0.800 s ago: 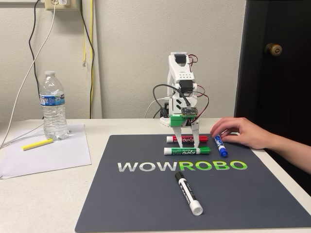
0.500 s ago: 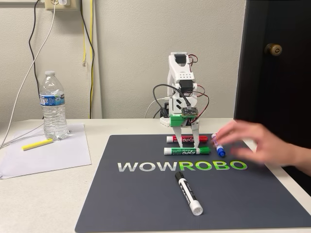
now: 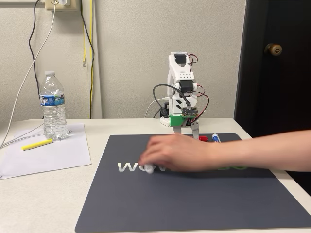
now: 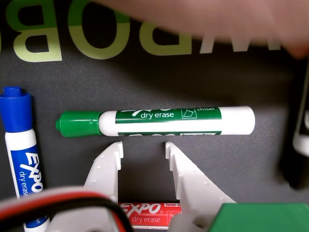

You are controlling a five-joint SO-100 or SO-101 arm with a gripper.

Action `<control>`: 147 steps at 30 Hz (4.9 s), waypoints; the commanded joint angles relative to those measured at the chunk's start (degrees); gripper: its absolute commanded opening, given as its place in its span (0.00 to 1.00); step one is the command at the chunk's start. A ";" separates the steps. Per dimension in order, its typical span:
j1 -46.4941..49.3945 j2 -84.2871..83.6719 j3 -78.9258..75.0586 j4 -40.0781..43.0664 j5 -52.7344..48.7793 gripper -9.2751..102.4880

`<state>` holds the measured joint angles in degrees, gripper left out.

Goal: Pick up the red marker.

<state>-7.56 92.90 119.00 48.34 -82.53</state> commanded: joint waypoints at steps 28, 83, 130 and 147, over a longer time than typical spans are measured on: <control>0.79 10.90 -0.44 1.85 -0.44 0.27; -3.69 29.36 2.64 23.20 72.42 0.27; 1.05 10.99 11.07 15.38 74.88 0.39; -0.09 10.99 11.51 14.15 73.83 0.13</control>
<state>-7.21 103.36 130.52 62.31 -8.35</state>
